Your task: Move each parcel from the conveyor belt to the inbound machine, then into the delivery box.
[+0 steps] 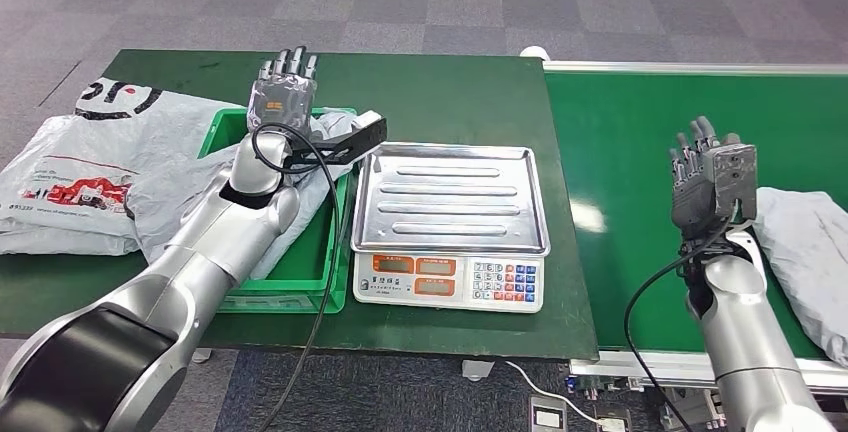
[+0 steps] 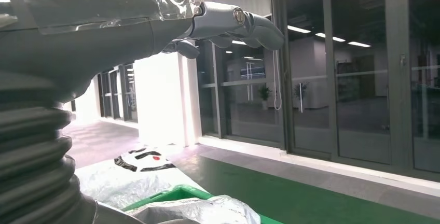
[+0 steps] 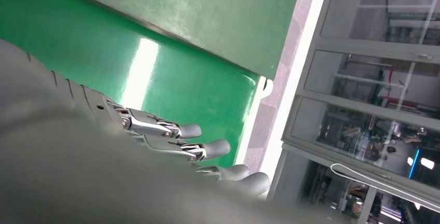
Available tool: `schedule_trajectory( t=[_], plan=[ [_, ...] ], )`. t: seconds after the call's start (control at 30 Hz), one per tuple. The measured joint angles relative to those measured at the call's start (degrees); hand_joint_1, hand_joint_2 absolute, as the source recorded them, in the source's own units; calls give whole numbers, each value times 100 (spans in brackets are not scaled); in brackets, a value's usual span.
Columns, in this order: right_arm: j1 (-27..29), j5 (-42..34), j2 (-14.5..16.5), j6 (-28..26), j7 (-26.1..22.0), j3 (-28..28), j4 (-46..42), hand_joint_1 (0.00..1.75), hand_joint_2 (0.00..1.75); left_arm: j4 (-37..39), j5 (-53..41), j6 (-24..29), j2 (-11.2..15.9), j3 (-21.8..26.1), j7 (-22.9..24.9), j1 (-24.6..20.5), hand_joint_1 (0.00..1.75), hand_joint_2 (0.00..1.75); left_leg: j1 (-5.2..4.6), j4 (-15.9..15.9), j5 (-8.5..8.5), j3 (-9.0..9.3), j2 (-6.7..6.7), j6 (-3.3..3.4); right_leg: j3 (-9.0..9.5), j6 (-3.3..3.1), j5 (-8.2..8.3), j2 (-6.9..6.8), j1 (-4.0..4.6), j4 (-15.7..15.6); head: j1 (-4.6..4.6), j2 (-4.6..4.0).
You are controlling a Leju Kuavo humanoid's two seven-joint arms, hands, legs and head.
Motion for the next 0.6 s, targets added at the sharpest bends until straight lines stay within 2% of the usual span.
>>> schedule_trajectory(
  t=[0.07, 0.13, 0.23, 0.37, 0.4, 0.47, 0.53, 0.6],
  plan=[
    [0, 80, 0, -4, 18, 0, -5, 0, 87, -12, 343, -118, -21, 68, -297, 0, 0, 175, 0, 0, 0, 0, 0, 0, 0, 0, 0, 0, 0, 0, 0, 0],
    [-4, 199, 1, 13, 43, 0, -5, 0, 175, -50, 1116, -545, -85, 272, -899, 9, 0, 175, 0, 0, 0, -1, -1, 0, 0, 0, 0, -1, 0, 0, 0, 0],
    [-28, 344, 19, 75, 76, 0, -4, 0, 175, -173, 2595, -1496, -252, 783, -1931, 78, 0, 175, -1, 0, 0, -3, -2, 0, 1, 0, 0, -2, 0, 0, 0, 0],
    [-23, 484, 138, 48, 80, 1, -57, 0, 0, -406, 4306, -2201, -545, 1408, -2665, 251, 0, 175, -2, 0, -1, -3, -2, 1, 1, 0, 0, -2, -1, -1, 0, 0],
    [0, 522, 190, 25, 57, 3, -109, 0, 0, -462, 4659, -2265, -630, 1505, -2768, 309, 0, 175, -2, 0, -2, -3, -2, 1, 0, 1, -1, -2, -1, -1, 0, 0],
    [44, 596, 314, -33, -54, 43, -229, 0, 87, -563, 5311, -2252, -817, 1589, -3012, 461, 0, 175, -2, 0, -3, -4, -4, 2, 0, 2, -2, -4, -1, -1, 0, 0],
    [49, 638, 470, -124, -223, 130, -290, 0, 175, -627, 5813, -1987, -1006, 1585, -3338, 644, 0, 175, -1, -1, -4, -4, -3, 2, 0, 3, -2, -3, 0, -1, 1, 0],
    [10, 629, 633, -210, -377, 241, -277, 0, 175, -658, 6231, -1568, -1166, 1535, -3676, 800, 0, 175, -1, -2, -4, -4, 0, 1, -2, 2, -2, 0, 0, 0, 1, 0]
  ],
)
